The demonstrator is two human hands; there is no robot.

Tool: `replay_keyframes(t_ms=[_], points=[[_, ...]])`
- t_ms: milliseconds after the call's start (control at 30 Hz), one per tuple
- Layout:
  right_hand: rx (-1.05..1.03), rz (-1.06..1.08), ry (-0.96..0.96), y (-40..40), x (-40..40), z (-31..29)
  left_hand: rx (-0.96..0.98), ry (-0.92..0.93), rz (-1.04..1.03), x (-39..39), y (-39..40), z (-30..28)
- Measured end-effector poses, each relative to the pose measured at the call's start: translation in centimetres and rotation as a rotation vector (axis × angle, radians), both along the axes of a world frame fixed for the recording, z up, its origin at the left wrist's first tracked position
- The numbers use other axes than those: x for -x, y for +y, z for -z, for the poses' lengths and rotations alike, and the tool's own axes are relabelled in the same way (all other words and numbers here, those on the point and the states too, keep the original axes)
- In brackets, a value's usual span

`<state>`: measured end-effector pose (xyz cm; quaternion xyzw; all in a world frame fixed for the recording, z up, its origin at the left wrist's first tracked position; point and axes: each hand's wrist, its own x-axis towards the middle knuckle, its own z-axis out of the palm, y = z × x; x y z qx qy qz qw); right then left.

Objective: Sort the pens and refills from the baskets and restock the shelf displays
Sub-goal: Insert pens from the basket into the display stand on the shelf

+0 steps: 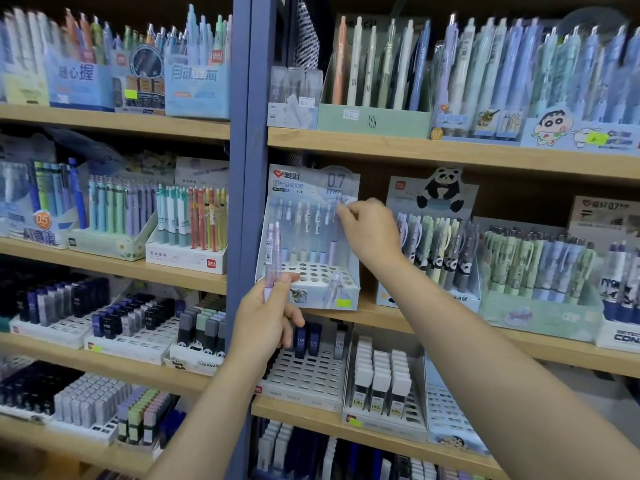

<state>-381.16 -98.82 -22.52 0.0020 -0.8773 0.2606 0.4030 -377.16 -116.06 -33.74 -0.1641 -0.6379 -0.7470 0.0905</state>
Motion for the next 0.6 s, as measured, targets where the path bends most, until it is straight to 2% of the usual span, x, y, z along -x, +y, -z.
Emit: replay_keyframes(t_ms=[167, 600], points=[[0.005, 0.077, -0.009, -0.2, 0.2, 0.4, -0.001, -0.010, 0.002, 0.0, 0.1, -0.1], [0.136, -0.028, -0.058, 0.0, 0.2, 0.9, 0.011, -0.021, 0.038, -0.1, 0.3, -0.2]])
